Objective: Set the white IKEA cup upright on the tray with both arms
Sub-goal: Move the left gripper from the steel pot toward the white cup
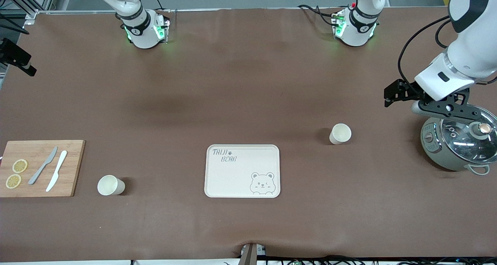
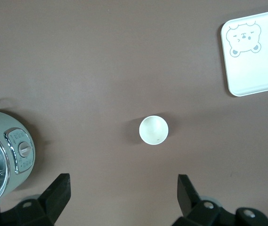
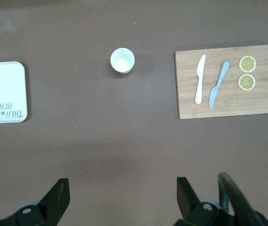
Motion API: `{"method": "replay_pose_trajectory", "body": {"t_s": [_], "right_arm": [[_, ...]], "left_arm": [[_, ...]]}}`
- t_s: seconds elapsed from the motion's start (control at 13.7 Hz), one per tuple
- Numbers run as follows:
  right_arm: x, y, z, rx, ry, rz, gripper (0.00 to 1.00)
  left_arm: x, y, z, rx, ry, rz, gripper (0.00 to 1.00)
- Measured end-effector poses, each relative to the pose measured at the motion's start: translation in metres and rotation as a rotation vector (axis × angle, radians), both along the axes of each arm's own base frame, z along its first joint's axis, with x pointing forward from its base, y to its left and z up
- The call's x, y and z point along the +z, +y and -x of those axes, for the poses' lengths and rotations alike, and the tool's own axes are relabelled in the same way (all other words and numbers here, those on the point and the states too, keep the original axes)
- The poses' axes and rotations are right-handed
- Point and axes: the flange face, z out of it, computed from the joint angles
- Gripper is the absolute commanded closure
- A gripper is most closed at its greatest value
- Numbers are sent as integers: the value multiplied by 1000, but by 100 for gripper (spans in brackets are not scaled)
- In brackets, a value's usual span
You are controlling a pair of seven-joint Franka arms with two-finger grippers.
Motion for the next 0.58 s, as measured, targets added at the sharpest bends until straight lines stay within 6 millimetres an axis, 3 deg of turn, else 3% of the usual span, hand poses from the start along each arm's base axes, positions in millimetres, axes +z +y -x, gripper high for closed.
{"method": "replay_pose_trajectory", "body": {"t_s": [0.36,0.44,0.58], "right_arm": [[0,0,0,0,0,0,0],[0,-1,0,-1,0,1,0],[1,-2,0,-4,-3,1,0]], "left_arm": [[-5,-5,-3,-23,-4,2,0],[-16,-11,-7,-32,10,4,0],[-58,-22,-24,-47,28,12,0]]}}
